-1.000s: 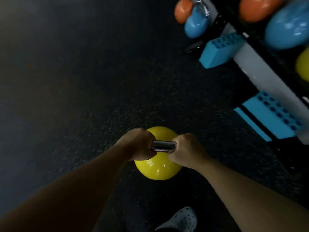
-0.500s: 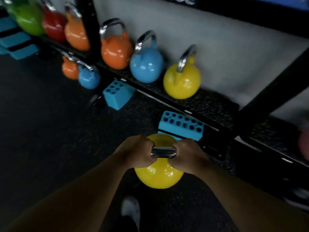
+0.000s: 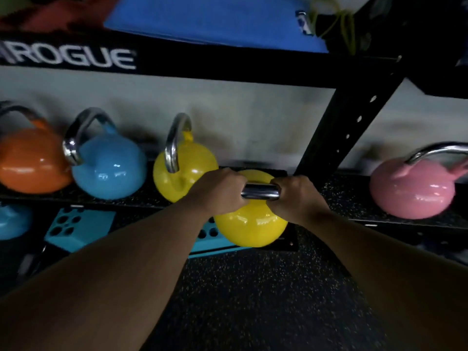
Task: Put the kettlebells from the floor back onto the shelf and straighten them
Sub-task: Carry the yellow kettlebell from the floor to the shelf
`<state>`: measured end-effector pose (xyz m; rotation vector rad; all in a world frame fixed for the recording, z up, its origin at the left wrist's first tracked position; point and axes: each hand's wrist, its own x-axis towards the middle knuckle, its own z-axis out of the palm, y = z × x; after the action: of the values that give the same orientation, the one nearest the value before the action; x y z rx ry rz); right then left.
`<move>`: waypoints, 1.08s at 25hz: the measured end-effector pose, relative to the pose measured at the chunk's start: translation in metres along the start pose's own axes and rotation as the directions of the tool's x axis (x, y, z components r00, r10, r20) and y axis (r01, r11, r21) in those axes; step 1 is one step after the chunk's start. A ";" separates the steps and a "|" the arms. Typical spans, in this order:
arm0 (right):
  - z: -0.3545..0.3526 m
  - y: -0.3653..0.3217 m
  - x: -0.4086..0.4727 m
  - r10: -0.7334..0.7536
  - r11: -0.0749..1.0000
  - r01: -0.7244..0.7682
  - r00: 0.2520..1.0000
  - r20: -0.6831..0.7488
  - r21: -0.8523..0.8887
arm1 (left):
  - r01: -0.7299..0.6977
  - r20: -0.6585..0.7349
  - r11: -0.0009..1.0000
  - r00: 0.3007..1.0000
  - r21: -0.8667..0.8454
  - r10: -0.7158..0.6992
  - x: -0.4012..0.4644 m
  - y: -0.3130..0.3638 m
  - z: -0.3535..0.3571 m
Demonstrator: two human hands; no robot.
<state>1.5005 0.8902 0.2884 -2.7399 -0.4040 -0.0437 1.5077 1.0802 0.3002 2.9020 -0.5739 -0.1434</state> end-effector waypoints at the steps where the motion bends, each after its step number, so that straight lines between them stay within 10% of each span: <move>1: -0.003 0.006 0.010 0.016 1.000 -0.016 1.000 -0.019 0.006 | -0.014 -0.029 1.000 0.999 0.011 0.015 0.016 -0.002 0.000; 27: 0.000 0.068 0.118 0.214 0.968 -0.212 0.977 -0.002 0.138 | 0.110 -0.097 0.986 0.988 -0.127 -0.123 0.151 -0.017 0.014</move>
<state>1.6327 0.8613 0.2743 -2.6286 -0.1018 0.0172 1.6511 1.0355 0.2737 2.8050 -0.3644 -0.0395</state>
